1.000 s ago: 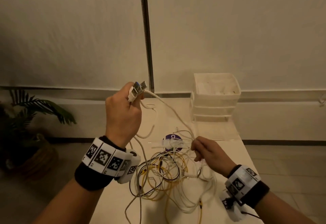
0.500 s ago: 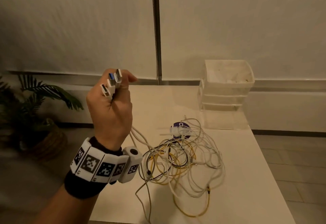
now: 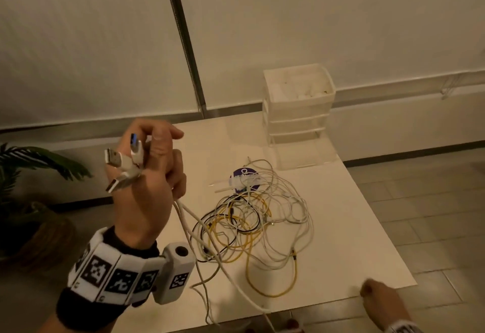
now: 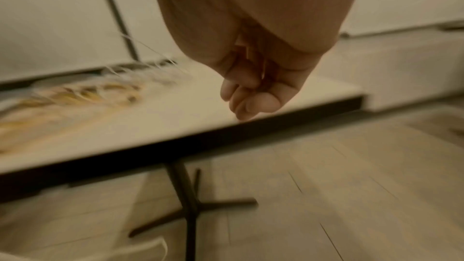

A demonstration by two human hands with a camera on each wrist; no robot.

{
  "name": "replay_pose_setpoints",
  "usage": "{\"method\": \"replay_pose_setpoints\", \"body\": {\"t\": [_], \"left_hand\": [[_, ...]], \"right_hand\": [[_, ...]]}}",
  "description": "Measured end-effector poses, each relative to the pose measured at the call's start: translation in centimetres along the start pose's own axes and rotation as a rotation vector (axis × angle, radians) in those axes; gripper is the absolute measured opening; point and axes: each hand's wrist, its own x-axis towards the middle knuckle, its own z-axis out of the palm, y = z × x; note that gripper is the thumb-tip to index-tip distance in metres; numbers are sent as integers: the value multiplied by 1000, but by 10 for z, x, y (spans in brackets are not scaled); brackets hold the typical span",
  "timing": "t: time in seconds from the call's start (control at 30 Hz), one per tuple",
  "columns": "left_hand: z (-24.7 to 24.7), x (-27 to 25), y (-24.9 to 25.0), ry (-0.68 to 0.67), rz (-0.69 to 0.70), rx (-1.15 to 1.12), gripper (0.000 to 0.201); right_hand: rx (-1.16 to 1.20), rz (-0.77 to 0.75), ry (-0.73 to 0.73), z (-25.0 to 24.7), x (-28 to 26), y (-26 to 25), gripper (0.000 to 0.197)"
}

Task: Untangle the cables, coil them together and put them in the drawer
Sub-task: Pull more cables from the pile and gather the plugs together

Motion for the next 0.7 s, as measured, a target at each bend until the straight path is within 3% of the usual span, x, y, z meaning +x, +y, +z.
{"method": "replay_pose_setpoints", "body": {"t": [0.1,0.17,0.2,0.33,0.4,0.47,0.5,0.6,0.7], "left_hand": [[5,-4,-6,-13,-13,22,29],[7,-4,-11,-19,-76,23,34],[7,-4,-11,-35,-123,-8,36],[4,-12,-13,-154,-262,-65,45],[2,-15,-13,-203,-308,-31,50],[-2,-16,-13,-180,-344,37,47],[-3,-16,-14,-166,-359,59,44],[-5,-16,-15,-123,-421,72,41],[-2,-14,-18,-110,-499,47,43]], "right_hand": [[6,-218,126,-12,-3,-52,22],[-52,-318,78,-7,-8,-93,13],[-90,-334,33,0,-8,-109,19],[-161,-331,-81,31,-1,-140,42],[-166,-315,-96,37,3,-144,32],[-154,-258,-106,37,6,-144,8],[-127,-228,-106,35,8,-140,5],[154,-170,-87,25,19,-132,7],[853,-190,-185,-11,2,-147,10]]}}
